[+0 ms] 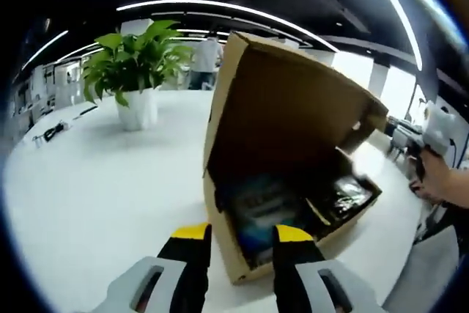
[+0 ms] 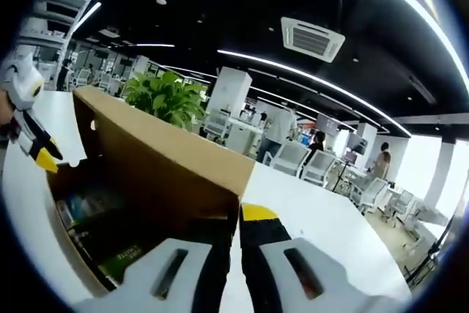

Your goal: Operate the shoe box by opening the lid, removing the specified soft item, and placing it in the target area until the item is outside and the box remains undamaged.

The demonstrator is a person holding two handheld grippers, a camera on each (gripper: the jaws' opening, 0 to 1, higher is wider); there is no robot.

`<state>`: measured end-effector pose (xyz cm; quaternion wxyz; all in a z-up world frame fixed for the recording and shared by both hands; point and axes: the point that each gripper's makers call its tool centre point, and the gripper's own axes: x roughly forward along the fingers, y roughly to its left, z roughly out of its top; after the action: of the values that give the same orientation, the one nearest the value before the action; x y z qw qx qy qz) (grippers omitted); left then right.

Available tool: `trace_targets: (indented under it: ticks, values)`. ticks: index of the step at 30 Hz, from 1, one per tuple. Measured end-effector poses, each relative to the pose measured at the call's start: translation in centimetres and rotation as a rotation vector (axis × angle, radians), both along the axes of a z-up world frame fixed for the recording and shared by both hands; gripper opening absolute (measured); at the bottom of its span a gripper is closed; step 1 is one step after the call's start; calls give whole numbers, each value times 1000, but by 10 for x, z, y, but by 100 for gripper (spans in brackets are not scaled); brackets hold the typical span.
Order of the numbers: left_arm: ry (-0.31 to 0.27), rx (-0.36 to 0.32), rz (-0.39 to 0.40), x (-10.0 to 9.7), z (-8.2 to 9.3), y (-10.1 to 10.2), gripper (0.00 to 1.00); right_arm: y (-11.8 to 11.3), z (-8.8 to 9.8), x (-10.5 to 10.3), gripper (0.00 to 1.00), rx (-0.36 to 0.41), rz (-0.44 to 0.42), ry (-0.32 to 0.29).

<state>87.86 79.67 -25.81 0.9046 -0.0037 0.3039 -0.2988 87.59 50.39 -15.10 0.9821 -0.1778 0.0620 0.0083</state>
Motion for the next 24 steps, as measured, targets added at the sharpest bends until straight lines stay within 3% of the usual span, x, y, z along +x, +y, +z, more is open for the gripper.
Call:
trace_targets:
  ticks: [4, 24]
  values:
    - [38, 36, 33, -1, -8, 4, 32, -1, 1, 5, 1, -5, 4, 0]
    - [91, 182, 99, 1, -19, 2, 23, -7, 2, 26, 1, -10, 17, 1]
